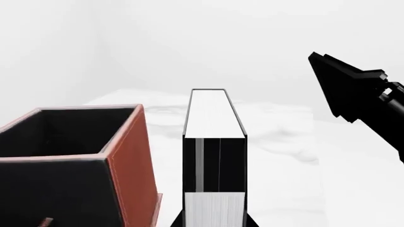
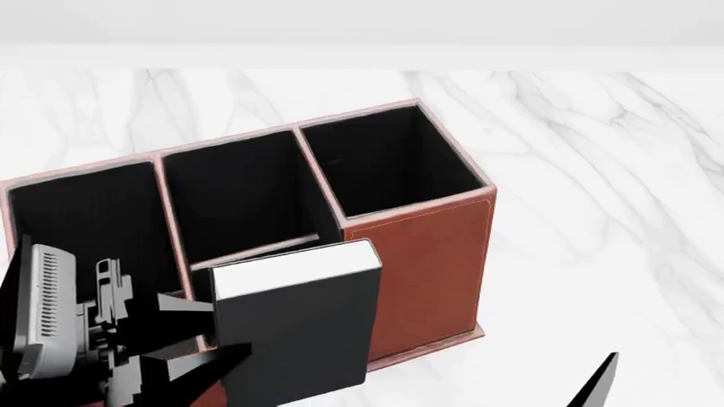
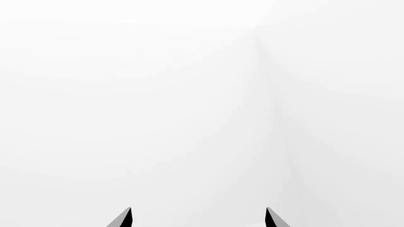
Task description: Pick up the book and place it in the back compartment of the caddy.
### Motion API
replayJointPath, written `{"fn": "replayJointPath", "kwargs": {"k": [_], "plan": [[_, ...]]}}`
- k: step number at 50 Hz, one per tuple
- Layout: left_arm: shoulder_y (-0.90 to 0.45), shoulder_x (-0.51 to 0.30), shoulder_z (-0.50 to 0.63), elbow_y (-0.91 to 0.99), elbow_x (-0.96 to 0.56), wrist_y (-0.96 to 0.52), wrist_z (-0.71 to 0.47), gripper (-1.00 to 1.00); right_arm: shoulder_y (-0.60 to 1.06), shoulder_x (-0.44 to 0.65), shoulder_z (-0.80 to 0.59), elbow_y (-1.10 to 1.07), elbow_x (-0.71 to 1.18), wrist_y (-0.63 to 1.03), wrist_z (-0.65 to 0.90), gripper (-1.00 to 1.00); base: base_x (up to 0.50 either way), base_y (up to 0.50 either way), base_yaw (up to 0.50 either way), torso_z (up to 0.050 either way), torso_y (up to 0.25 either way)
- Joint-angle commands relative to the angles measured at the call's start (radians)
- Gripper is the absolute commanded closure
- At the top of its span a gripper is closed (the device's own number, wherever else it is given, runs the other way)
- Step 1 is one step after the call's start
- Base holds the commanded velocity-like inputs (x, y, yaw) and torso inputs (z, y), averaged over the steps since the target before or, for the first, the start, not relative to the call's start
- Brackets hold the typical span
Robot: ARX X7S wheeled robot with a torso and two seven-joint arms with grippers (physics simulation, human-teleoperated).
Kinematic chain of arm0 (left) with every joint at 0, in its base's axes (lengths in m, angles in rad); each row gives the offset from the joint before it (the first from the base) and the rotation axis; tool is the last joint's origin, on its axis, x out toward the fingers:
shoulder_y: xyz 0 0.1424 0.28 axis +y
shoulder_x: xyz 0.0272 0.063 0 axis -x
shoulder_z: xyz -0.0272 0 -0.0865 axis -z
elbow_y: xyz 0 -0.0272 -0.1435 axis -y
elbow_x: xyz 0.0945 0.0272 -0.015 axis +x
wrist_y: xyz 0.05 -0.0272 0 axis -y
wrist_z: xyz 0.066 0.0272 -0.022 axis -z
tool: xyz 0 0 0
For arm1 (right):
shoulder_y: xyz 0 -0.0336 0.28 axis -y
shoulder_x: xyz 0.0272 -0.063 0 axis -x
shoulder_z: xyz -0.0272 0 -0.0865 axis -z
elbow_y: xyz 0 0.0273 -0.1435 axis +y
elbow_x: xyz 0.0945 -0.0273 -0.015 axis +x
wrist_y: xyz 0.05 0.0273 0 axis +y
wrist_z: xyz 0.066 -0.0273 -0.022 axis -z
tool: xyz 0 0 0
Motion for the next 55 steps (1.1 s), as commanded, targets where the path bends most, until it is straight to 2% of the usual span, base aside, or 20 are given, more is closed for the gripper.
{"fn": "replayJointPath", "kwargs": {"k": [1, 10, 28, 55], "plan": [[-0.019, 0.017, -0.042, -0.039, -0.033, 0.039, 0.011, 1.0, 0.004, 0.001, -0.003, 0.007, -0.001, -0.002, 0.002, -1.0, 0.0, 0.0, 0.0, 0.0, 0.01], [-0.026, 0.049, -0.039, -0.094, 0.017, 0.071, -0.018, 1.0, 0.003, 0.003, -0.007, 0.006, -0.003, -0.002, 0.002, -1.0, 0.0, 0.0, 0.0, 0.001, 0.001], [-0.076, 0.098, -0.033, -0.223, 0.055, 0.103, 0.015, 1.0, 0.008, 0.006, -0.008, 0.011, 0.001, -0.003, 0.006, -1.0, 0.0, 0.0, 0.0, 0.0, 0.001], [-0.143, 0.109, -0.048, -0.367, 0.038, 0.125, 0.137, 1.0, 0.009, 0.007, -0.015, 0.012, -0.003, 0.003, 0.014, -1.0, 0.0, 0.0, 0.0, 0.0, 0.001]]}}
